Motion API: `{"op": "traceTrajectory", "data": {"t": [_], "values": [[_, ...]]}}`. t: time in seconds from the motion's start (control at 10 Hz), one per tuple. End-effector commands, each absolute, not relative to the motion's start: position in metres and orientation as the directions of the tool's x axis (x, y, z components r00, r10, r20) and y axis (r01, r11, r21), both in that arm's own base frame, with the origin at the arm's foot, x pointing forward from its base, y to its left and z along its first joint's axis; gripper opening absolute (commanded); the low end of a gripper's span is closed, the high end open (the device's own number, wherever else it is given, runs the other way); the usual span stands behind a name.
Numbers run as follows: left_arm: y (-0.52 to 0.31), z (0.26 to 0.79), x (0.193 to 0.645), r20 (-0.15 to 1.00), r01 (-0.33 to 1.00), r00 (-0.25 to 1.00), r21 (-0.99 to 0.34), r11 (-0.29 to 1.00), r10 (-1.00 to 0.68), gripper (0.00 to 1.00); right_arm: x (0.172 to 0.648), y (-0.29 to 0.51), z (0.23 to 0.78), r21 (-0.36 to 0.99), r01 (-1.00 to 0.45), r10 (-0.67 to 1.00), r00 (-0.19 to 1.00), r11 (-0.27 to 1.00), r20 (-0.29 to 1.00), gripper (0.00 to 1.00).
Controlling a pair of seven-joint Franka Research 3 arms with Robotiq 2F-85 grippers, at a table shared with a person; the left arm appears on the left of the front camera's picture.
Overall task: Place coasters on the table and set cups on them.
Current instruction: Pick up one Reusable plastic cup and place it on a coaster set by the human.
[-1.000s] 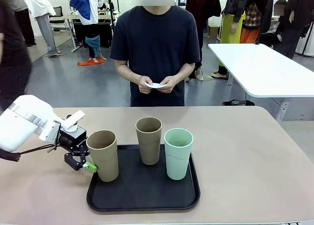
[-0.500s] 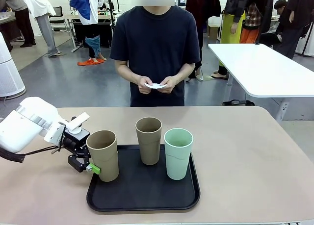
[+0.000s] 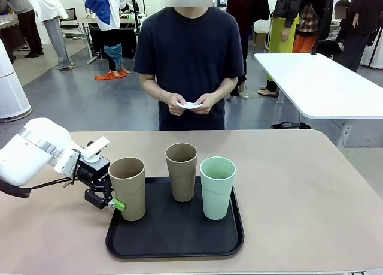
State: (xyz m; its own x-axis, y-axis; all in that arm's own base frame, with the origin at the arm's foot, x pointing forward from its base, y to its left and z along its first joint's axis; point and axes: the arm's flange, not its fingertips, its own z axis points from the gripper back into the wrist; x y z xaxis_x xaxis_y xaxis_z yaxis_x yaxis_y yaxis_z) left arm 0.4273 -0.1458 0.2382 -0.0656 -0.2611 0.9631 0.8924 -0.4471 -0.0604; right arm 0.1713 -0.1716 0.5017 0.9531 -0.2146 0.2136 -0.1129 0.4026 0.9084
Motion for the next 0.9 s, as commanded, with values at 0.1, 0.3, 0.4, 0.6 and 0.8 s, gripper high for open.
{"op": "traceTrajectory", "data": {"t": [0.1,0.3,0.4,0.6,0.8], "values": [[-0.147,0.261,0.427,0.973,0.920,-0.024,-0.068,-0.387,-0.229,0.64,0.172,-0.173,0.501,0.912,-0.139,-0.210,0.950,0.385,0.233,1.00],[-0.143,0.320,0.423,0.977,0.934,-0.079,0.004,-0.357,-0.197,0.64,0.172,-0.173,0.501,0.912,-0.139,-0.210,0.950,0.385,0.233,1.00],[-0.136,0.356,0.419,0.975,0.940,-0.119,0.051,-0.336,-0.186,0.64,0.172,-0.173,0.501,0.912,-0.139,-0.210,0.950,0.385,0.233,1.00],[-0.134,0.418,0.414,0.960,0.947,-0.168,0.094,-0.308,-0.223,0.64,0.172,-0.173,0.501,0.912,-0.139,-0.210,0.950,0.385,0.233,1.00],[-0.137,0.464,0.398,0.951,0.955,-0.181,0.110,-0.277,-0.249,0.64,0.172,-0.173,0.501,0.912,-0.139,-0.210,0.950,0.385,0.233,1.00]]}}
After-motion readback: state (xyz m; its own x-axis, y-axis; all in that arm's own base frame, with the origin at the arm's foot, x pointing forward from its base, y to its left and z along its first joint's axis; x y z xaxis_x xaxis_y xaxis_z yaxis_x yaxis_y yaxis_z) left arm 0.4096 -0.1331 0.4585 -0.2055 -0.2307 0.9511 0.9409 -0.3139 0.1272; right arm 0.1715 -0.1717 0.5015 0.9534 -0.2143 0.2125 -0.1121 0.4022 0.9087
